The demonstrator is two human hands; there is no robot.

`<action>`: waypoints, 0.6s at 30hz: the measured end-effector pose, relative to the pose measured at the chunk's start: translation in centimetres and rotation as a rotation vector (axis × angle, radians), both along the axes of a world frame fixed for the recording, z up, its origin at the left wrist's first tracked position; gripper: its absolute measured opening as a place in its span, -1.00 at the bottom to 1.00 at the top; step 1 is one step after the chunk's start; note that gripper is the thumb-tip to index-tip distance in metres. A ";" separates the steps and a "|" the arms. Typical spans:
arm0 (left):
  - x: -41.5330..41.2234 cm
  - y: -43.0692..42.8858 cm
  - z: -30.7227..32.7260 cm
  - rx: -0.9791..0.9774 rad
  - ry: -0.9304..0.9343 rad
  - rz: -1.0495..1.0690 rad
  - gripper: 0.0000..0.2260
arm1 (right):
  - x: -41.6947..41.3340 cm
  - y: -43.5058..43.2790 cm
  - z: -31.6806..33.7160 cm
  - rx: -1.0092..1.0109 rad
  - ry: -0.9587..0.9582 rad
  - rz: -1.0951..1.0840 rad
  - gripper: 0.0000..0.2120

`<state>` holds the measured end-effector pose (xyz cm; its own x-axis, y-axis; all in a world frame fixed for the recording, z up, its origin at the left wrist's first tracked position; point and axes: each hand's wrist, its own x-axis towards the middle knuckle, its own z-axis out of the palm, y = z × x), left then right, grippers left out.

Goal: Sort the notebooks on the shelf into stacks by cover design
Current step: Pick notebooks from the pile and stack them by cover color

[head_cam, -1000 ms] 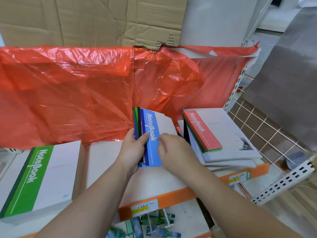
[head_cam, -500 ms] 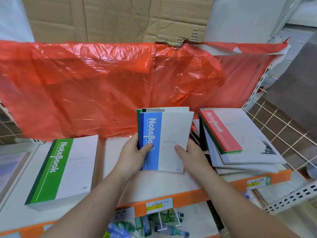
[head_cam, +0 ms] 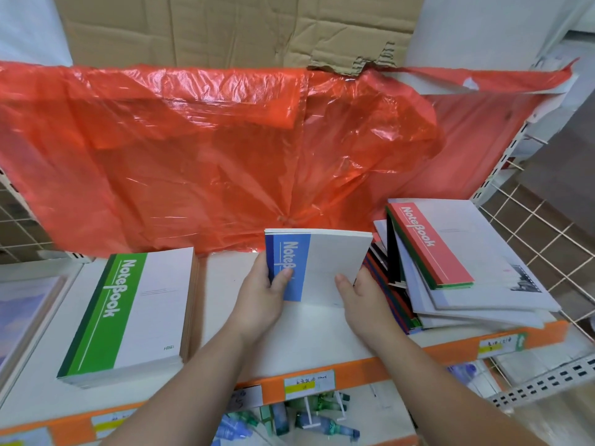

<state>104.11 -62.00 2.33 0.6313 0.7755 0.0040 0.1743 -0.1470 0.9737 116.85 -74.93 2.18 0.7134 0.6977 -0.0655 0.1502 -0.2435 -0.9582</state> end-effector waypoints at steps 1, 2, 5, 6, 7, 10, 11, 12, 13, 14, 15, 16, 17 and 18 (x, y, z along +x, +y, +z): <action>-0.1 0.0 -0.3 -0.010 0.018 -0.003 -0.74 | -0.1 -0.1 -0.1 -0.020 0.002 0.015 -0.83; -0.1 -0.1 -0.5 -0.017 0.034 -0.007 -0.73 | -0.2 -0.2 -0.2 -0.039 -0.003 0.027 -0.84; 0.0 0.0 -0.6 -0.010 0.060 -0.013 -0.72 | -0.1 -0.2 -0.3 -0.070 -0.022 0.029 -0.85; 0.2 0.1 -0.5 -0.010 0.062 -0.015 -0.71 | 0.0 -0.1 -0.2 -0.075 -0.027 0.026 -0.86; 0.2 0.2 -0.2 -0.005 0.060 -0.016 -0.71 | 0.0 0.0 0.0 -0.079 -0.038 0.023 -0.87; 0.2 0.4 1.1 0.059 0.033 -0.010 -0.72 | 0.1 0.3 1.1 -0.058 -0.101 0.022 -0.85; 0.1 0.6 1.7 0.086 0.020 -0.001 -0.73 | 0.1 0.5 1.8 -0.046 -0.135 0.021 -0.85; -0.1 0.9 2.4 0.114 0.011 0.014 -0.74 | 0.0 0.9 2.4 -0.029 -0.171 0.023 -0.84; -0.4 1.2 3.0 0.139 0.010 0.043 -0.78 | -0.1 1.3 3.1 -0.009 -0.204 0.037 -0.84; -0.9 1.5 3.7 0.156 0.007 0.087 -0.83 | -0.3 1.8 3.7 0.008 -0.225 0.054 -0.84; -1.6 1.8 4.3 0.158 -0.005 0.144 -0.88 | -0.7 2.4 4.5 0.018 -0.233 0.073 -0.85; -2.4 2.0 4.8 0.148 -0.023 0.204 -0.90 | -1.2 3.1 5.2 0.022 -0.229 0.094 -0.86; -3.3 2.3 5.2 0.140 -0.029 0.260 -0.88 | -1.8 3.8 5.8 0.025 -0.213 0.121 -0.86; -4.3 2.5 5.6 0.143 -0.017 0.307 -0.86 | -2.6 4.6 6.2 0.032 -0.191 0.151 -0.83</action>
